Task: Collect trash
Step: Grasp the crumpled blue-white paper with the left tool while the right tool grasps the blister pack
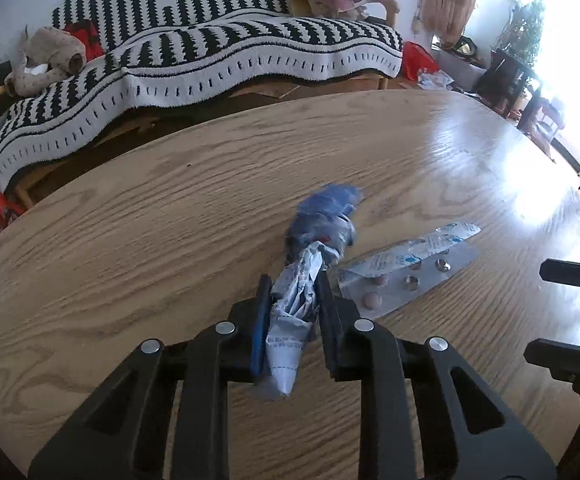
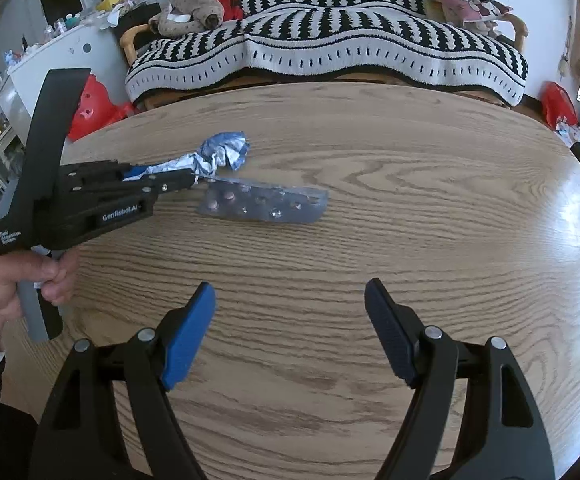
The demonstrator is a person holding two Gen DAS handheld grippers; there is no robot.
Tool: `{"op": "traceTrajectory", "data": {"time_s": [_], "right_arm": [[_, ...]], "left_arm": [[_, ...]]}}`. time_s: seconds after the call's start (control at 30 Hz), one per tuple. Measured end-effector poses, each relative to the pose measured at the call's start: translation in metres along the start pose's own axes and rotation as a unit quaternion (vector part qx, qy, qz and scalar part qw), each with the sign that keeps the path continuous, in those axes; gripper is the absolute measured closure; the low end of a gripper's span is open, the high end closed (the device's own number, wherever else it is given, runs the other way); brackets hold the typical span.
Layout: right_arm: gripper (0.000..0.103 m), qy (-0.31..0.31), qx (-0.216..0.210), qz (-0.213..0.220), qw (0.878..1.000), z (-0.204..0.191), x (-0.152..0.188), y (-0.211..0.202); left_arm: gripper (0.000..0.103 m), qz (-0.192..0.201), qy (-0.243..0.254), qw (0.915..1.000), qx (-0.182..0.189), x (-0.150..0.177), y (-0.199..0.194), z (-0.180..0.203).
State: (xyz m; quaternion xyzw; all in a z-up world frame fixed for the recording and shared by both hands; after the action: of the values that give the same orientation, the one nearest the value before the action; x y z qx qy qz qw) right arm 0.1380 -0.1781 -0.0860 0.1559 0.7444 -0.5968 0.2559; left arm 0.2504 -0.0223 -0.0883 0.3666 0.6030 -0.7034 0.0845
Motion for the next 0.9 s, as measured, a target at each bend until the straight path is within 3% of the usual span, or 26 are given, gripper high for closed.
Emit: {"op": "traceTrajectory", "data": {"time_s": [0.1, 0.27, 0.43, 0.6, 0.67, 0.8, 0.87, 0.9], "right_arm": [[0.028, -0.016, -0.003, 0.007, 1.000, -0.003, -0.005, 0.001], [0.028, -0.097, 0.014, 0.011, 0.995, -0.014, -0.033, 0.023], [0.028, -0.173, 0.005, -0.013, 0.985, -0.033, -0.063, 0.048], [0.030, -0.198, -0.018, -0.060, 0.978, -0.040, -0.077, 0.077], [0.050, -0.189, -0.019, -0.075, 0.979, -0.038, -0.079, 0.087], [0.070, -0.146, -0.035, -0.073, 0.986, -0.028, -0.077, 0.090], [0.093, -0.119, -0.048, -0.068, 0.989, -0.023, -0.073, 0.083], [0.093, -0.112, -0.046, -0.066, 0.990, -0.022, -0.071, 0.080]], "left_arm": [[0.082, 0.008, -0.002, 0.9999, -0.007, 0.002, -0.017, 0.001], [0.082, 0.008, -0.032, 0.9994, -0.010, 0.010, -0.051, -0.007], [0.082, 0.000, -0.055, 0.9982, -0.023, 0.024, -0.066, -0.015], [0.082, 0.000, -0.084, 0.9961, -0.029, 0.026, -0.070, -0.025], [0.082, 0.000, -0.095, 0.9950, -0.031, 0.026, -0.071, -0.029], [0.082, -0.003, -0.104, 0.9941, -0.031, 0.027, -0.072, -0.030], [0.082, -0.005, -0.102, 0.9943, -0.032, 0.028, -0.074, -0.027], [0.082, -0.007, -0.101, 0.9944, -0.030, 0.028, -0.076, -0.023]]}}
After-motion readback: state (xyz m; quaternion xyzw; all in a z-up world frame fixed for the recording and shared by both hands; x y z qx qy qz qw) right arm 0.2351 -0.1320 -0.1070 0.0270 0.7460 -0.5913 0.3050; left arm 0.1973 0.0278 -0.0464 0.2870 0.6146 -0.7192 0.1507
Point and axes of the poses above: each gripper's, at about its wrist camera, not at the fingertips, and y roughly the way its jaws point, z to its right, x to its underside, the point moved 4 cm from there along y, roughly the way its jaws point, and after that the axes turned 1 degree about -x, right-handed, at the moved point
